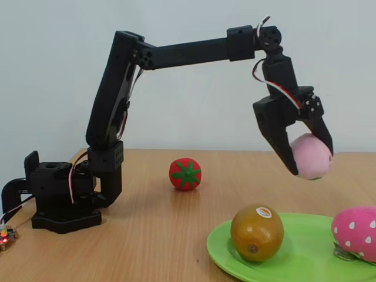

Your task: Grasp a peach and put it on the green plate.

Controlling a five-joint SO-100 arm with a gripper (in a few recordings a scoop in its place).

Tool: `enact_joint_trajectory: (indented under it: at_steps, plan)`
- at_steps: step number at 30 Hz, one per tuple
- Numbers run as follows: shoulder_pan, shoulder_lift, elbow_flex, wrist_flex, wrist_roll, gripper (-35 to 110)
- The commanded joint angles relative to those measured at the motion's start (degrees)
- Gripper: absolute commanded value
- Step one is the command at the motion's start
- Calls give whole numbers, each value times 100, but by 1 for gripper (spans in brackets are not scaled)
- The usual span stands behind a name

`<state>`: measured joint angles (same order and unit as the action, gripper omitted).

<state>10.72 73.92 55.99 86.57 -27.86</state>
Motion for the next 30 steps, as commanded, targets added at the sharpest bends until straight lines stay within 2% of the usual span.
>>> enact_joint_trajectory:
  at_steps: [1,6,22,25,30]
  plan:
    - [343,272,97,105,-448,29]
    - [606,97,114,105,-1310,27]
    - [896,-334,-35,-53,-4913,25]
    - [949,-387,-44,-255,-5344,25]
    - [993,-554,-149,-554,-5476,29]
